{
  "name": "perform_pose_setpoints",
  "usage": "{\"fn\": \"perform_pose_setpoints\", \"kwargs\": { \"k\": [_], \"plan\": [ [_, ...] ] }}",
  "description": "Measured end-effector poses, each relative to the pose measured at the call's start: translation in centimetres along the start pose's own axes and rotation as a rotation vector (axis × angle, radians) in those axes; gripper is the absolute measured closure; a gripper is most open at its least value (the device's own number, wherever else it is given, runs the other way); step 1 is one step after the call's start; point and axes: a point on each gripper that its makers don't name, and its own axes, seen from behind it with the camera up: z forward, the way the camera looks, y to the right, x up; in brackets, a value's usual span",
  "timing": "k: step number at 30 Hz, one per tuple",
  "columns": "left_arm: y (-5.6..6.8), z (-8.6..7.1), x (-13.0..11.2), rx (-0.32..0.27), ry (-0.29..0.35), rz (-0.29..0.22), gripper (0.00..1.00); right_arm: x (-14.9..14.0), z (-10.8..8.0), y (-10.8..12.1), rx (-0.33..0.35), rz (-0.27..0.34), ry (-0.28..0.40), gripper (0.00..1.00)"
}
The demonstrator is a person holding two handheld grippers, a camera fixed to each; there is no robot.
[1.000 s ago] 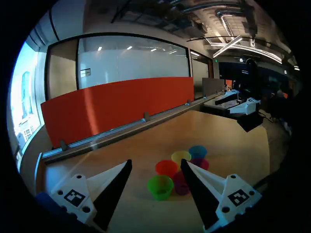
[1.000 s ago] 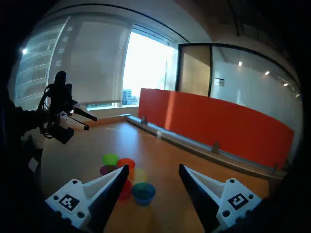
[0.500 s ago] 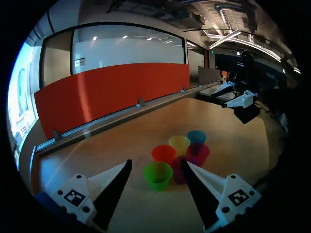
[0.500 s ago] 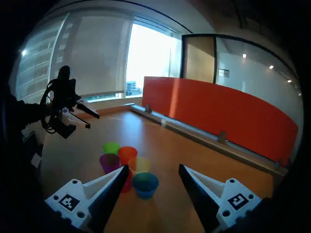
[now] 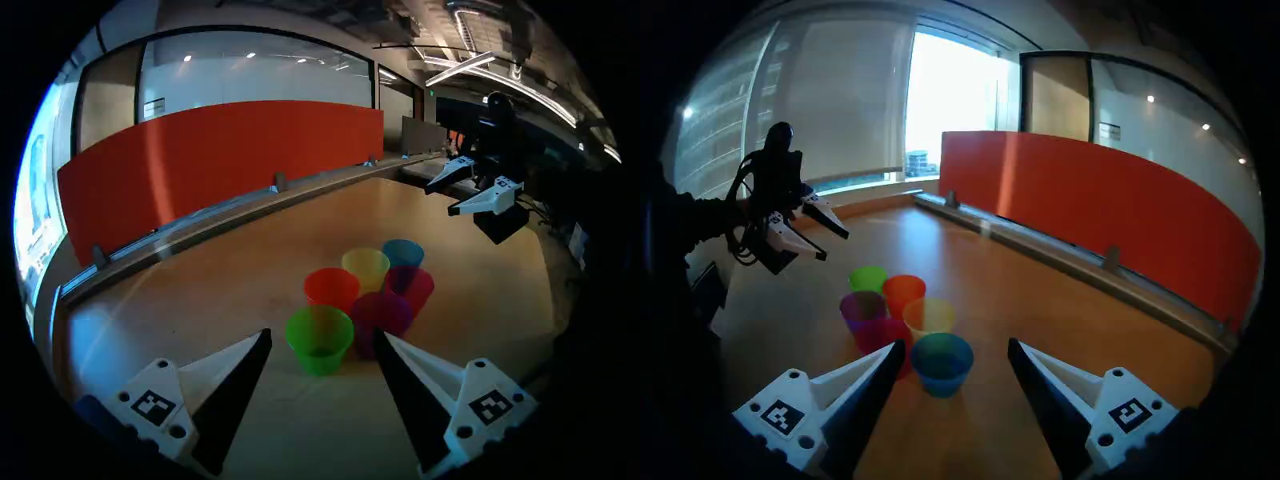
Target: Pour water
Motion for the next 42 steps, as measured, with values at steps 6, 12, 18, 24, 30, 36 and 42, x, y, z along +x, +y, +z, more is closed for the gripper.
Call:
{"fn": "perform_pose_setpoints", "kwargs": {
  "k": [6, 12, 18, 24, 30, 36, 42],
  "plan": [
    [-0.2, 0.4, -0.9, -0.006, -0.019, 0.004, 0.07, -0.9, 0.7, 0.1, 0.01, 0.009, -0.018, 0.0],
    [-0.5, 0.8, -1.6, -0.015, -0.032, -0.007, 0.07, -1.8, 1.2, -0.2, 0.02, 0.005, -0.034, 0.0],
    [-0.8, 1.3, -2.5, -0.017, -0.051, -0.01, 0.07, -3.1, 1.9, -0.6, 0.026, -0.007, -0.064, 0.01],
    [-0.5, 1.8, -3.5, -0.034, -0.076, -0.006, 0.07, -4.5, 2.5, -0.8, 0.035, -0.014, -0.09, 0.0],
    [-0.5, 2.2, -4.1, -0.045, -0.091, -0.008, 0.07, -5.3, 3.1, -0.9, 0.043, -0.013, -0.107, 0.01],
    [-0.6, 2.7, -4.6, -0.055, -0.109, -0.006, 0.07, -6.0, 3.6, -1.0, 0.051, -0.011, -0.121, 0.01],
    [-0.4, 3.3, -5.1, -0.072, -0.129, -0.007, 0.07, -6.6, 4.3, -0.9, 0.055, -0.008, -0.13, 0.01]
  ]
}}
